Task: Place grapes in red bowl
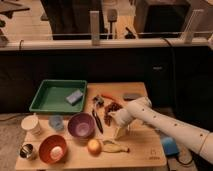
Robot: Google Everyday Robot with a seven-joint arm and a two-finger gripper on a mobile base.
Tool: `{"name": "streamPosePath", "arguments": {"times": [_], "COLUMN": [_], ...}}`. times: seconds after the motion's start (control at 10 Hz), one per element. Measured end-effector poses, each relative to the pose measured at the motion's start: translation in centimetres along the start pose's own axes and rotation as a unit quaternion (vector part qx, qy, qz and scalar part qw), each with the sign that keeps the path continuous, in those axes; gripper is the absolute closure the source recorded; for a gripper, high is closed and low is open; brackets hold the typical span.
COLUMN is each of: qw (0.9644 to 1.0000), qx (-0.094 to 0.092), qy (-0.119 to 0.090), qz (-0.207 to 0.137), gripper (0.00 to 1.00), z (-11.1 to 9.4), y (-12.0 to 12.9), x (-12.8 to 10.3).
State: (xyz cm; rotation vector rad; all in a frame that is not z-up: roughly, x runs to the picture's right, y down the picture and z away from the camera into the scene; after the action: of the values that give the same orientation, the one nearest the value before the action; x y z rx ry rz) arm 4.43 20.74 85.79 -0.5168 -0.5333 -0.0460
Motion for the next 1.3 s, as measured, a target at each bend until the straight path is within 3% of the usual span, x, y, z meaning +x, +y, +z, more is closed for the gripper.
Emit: {"name": "streamPosePath", "arguments": {"times": [0.3,0.4,0.8,1.1,1.3], "qw": [0.9999,0.9995,0.9986,0.9958,0.9939], "qx": [-0.013,-0.019,-0.028,-0.04,-0.036], "qy": [0.007,0.024,0.044,0.081,0.102], "qz": [0.005,0.0,-0.003,-0.012,-0.02], "gripper": [0.2,0.2,0.2,0.2,0.2], "z": [-0.2,-0.6,-2.3,-2.9,-3.4], "y": [-0.2,-0.8,-2.3,-3.5,-4.5], "x": [0.0,-0.2,-0.1,0.8,1.6]}}
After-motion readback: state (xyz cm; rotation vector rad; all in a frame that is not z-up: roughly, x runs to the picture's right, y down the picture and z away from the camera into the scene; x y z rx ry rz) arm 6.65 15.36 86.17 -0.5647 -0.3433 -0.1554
